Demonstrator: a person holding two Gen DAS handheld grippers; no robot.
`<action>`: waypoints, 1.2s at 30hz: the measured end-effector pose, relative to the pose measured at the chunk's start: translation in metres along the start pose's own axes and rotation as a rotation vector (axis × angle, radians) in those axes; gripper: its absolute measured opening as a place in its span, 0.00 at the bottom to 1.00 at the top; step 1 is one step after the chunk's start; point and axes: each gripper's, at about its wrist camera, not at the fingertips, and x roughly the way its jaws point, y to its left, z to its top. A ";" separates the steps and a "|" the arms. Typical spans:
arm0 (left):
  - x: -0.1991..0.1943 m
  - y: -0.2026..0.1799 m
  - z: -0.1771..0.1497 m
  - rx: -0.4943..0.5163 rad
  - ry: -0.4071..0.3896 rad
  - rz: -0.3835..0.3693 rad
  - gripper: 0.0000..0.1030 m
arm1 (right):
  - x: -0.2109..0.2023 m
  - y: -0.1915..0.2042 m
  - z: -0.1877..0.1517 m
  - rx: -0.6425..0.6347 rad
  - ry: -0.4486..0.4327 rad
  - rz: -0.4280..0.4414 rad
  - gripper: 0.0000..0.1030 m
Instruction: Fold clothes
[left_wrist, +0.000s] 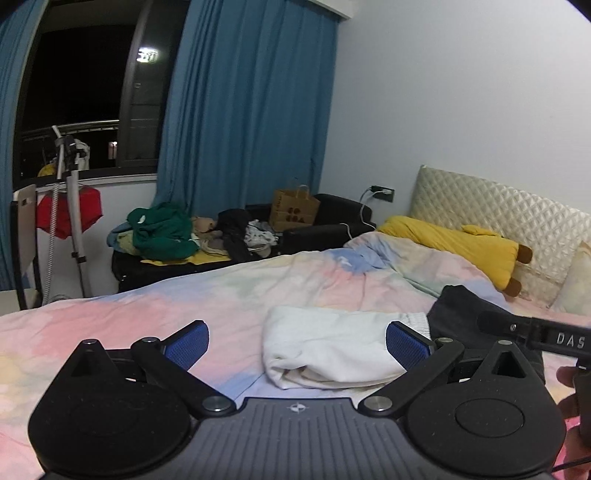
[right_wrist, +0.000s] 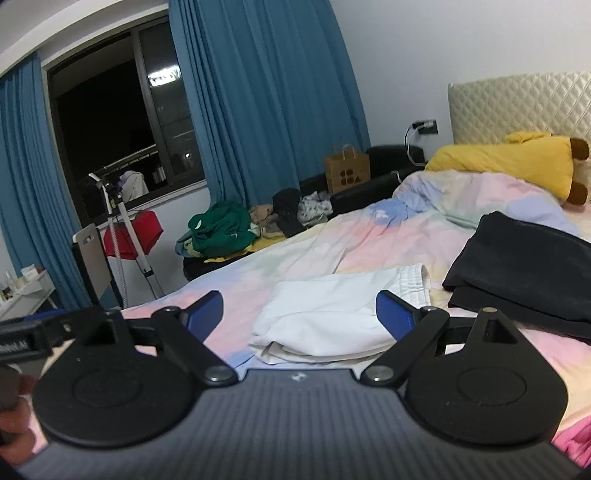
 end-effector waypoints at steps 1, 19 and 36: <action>-0.001 0.002 -0.004 0.000 0.000 0.010 1.00 | -0.003 0.005 -0.007 -0.007 -0.013 -0.006 0.88; 0.031 0.036 -0.072 0.000 0.031 0.038 1.00 | 0.037 0.048 -0.086 -0.170 -0.010 -0.090 0.88; 0.048 0.054 -0.090 -0.005 0.041 0.067 1.00 | 0.044 0.044 -0.096 -0.147 -0.045 -0.147 0.88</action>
